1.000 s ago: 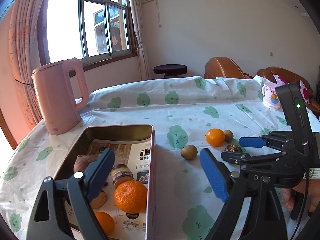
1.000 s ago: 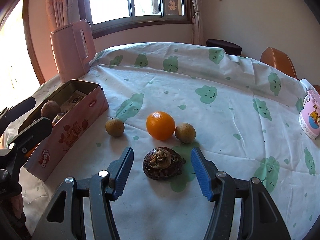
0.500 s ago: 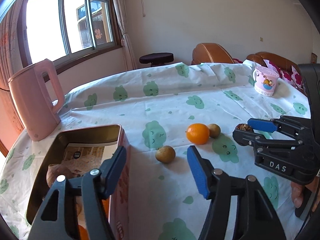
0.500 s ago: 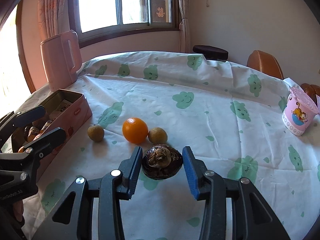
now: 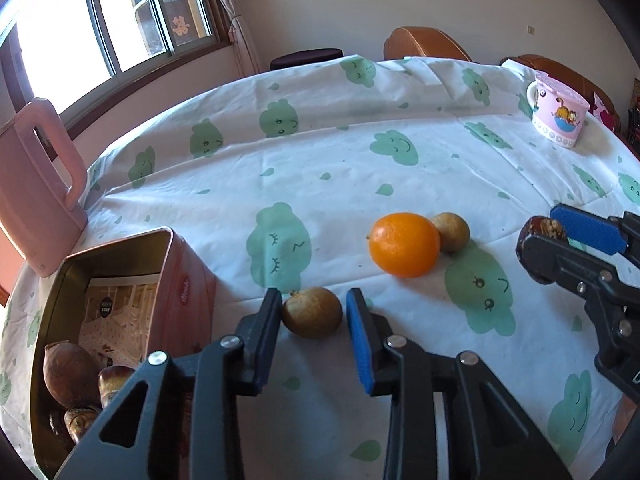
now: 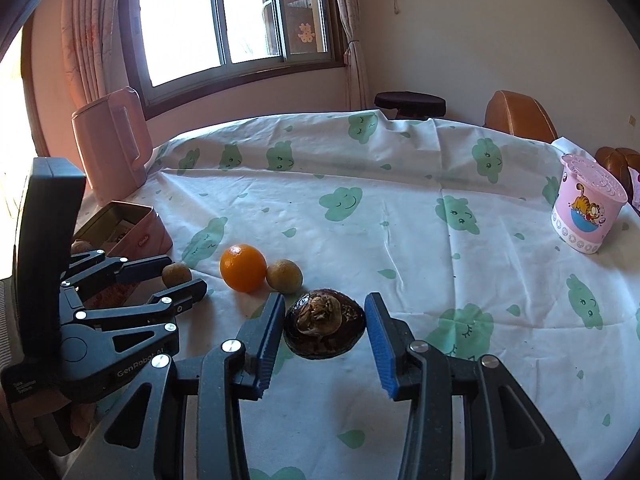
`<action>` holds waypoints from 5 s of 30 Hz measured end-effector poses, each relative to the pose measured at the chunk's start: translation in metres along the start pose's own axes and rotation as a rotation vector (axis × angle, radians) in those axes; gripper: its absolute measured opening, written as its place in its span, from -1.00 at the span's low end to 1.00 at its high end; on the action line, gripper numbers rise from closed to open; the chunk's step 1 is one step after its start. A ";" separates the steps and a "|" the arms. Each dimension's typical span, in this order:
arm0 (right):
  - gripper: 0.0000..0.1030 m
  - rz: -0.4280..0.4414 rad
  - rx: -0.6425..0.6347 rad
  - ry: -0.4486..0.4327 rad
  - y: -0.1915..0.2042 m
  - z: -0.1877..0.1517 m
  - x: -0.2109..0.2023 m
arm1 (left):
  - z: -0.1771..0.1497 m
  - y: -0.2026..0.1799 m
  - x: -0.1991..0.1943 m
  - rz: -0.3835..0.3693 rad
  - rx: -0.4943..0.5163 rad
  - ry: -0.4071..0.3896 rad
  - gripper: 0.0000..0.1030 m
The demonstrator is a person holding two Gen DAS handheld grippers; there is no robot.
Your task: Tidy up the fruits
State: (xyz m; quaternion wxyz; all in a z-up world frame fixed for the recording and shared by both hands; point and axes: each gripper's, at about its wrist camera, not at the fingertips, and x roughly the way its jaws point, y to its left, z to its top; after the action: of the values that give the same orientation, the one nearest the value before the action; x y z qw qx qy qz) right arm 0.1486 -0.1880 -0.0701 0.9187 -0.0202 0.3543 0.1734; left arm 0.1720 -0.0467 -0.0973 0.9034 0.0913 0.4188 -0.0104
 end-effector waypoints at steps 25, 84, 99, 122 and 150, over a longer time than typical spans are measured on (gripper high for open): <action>-0.15 0.017 -0.075 -0.069 0.013 -0.002 -0.014 | -0.009 0.004 -0.040 -0.113 -0.084 -0.198 -0.38; -0.15 -0.001 -0.081 -0.293 0.014 -0.011 -0.055 | -0.026 0.007 -0.084 -0.061 -0.108 -0.439 -0.38; -0.15 -0.004 -0.086 -0.361 0.016 -0.017 -0.069 | -0.031 0.010 -0.092 -0.049 -0.121 -0.490 -0.38; -0.15 0.011 -0.115 -0.371 0.037 -0.016 -0.067 | -0.053 0.034 -0.108 -0.034 -0.170 -0.504 -0.38; -0.15 0.166 -0.259 -0.339 0.140 0.004 -0.039 | -0.074 0.110 -0.108 0.063 -0.269 -0.426 -0.38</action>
State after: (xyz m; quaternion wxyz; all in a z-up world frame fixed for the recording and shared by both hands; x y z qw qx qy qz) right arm 0.0782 -0.0673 -0.0294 0.9373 -0.0791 0.1703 0.2935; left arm 0.0565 0.0676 -0.0447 0.9752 -0.0210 0.2136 0.0545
